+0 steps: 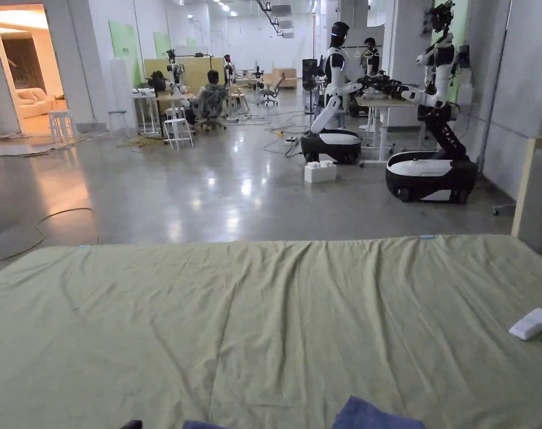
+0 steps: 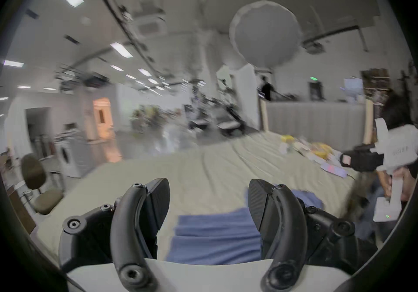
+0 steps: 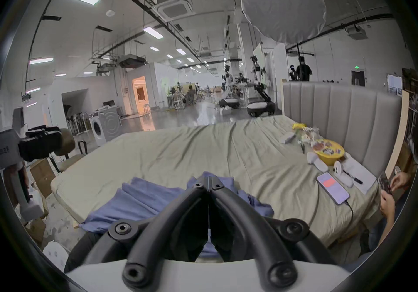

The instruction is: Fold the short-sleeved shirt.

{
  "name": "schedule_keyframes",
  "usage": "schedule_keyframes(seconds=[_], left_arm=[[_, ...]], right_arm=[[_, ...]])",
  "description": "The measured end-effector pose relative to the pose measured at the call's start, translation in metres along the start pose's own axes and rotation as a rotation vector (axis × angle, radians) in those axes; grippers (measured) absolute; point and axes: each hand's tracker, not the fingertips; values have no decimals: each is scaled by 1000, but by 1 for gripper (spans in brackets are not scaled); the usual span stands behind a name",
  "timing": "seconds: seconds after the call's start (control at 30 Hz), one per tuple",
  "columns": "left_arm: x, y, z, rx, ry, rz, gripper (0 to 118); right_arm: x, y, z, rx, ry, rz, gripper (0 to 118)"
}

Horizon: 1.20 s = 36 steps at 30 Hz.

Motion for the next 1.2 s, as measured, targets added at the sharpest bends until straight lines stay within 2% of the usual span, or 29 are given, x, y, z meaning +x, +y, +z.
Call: schedule_keyframes(seconds=[0.07, 0.13, 0.2, 0.23, 0.27, 0.3, 0.43, 0.47, 0.53, 0.9, 1.2], left_arm=[[-13, 11, 17, 20, 60, 7, 68], [-17, 17, 29, 30, 109, 7, 54], [-21, 17, 39, 13, 111, -4, 46], [-22, 16, 42, 2, 109, -13, 37], [-23, 15, 46, -9, 113, -19, 19], [-22, 14, 49, -21, 132, -15, 10], [-19, 0, 51, -15, 124, -11, 1], [-19, -1, 49, -33, 122, 13, 0], [-20, 0, 50, -23, 91, 36, 0], [-17, 7, 44, -13, 88, 37, 0], [-21, -7, 14, -100, 56, 92, 0]], right_arm=[[-4, 10, 4, 41, 11, 12, 1], [-8, 19, 10, 71, 14, 28, 1], [-9, 26, 16, 109, 13, 47, 1], [-9, 28, 19, 108, 16, 45, 1], [-9, 30, 22, 118, 20, 50, 1], [-9, 32, 24, 123, 20, 52, 1], [-8, 32, 28, 136, 18, 50, 1], [-7, 31, 26, 147, 28, 59, 1], [-7, 27, 22, 85, 21, 28, 1], [-7, 27, 22, 110, 20, 27, 1], [-6, 20, 11, 66, 14, 31, 1]])
